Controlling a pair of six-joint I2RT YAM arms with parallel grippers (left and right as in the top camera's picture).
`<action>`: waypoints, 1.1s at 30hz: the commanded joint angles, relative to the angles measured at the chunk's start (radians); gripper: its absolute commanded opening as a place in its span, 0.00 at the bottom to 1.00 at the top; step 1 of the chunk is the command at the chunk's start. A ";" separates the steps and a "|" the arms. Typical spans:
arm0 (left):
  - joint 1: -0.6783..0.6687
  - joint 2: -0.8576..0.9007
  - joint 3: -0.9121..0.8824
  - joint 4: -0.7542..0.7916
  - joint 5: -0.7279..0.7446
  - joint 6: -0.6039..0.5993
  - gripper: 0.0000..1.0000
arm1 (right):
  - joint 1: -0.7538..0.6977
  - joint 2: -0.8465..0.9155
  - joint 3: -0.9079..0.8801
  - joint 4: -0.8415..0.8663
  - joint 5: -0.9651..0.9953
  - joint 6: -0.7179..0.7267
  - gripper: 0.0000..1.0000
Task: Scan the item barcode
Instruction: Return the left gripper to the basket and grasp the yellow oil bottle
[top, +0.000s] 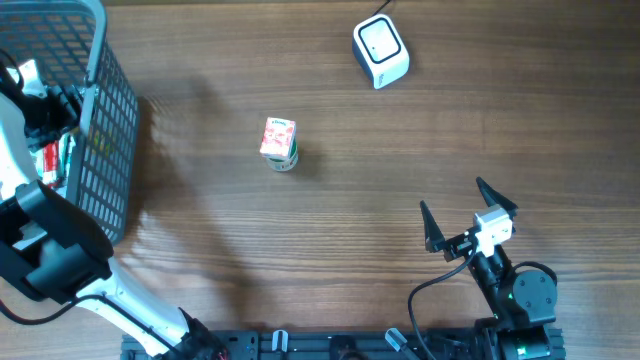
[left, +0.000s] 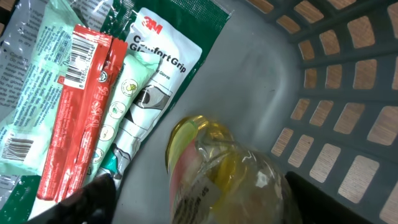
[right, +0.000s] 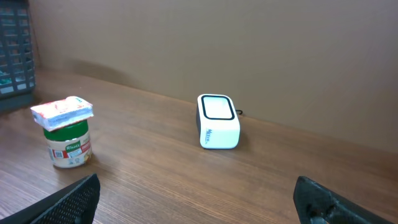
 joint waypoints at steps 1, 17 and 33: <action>0.003 0.010 -0.013 0.011 0.023 0.011 0.65 | -0.005 0.001 -0.001 0.003 0.012 0.005 1.00; 0.003 -0.207 -0.009 0.110 0.023 -0.041 0.40 | -0.005 0.001 -0.001 0.003 0.012 0.005 1.00; -0.249 -0.702 -0.009 0.170 0.017 -0.185 0.39 | -0.005 0.001 -0.001 0.003 0.012 0.005 1.00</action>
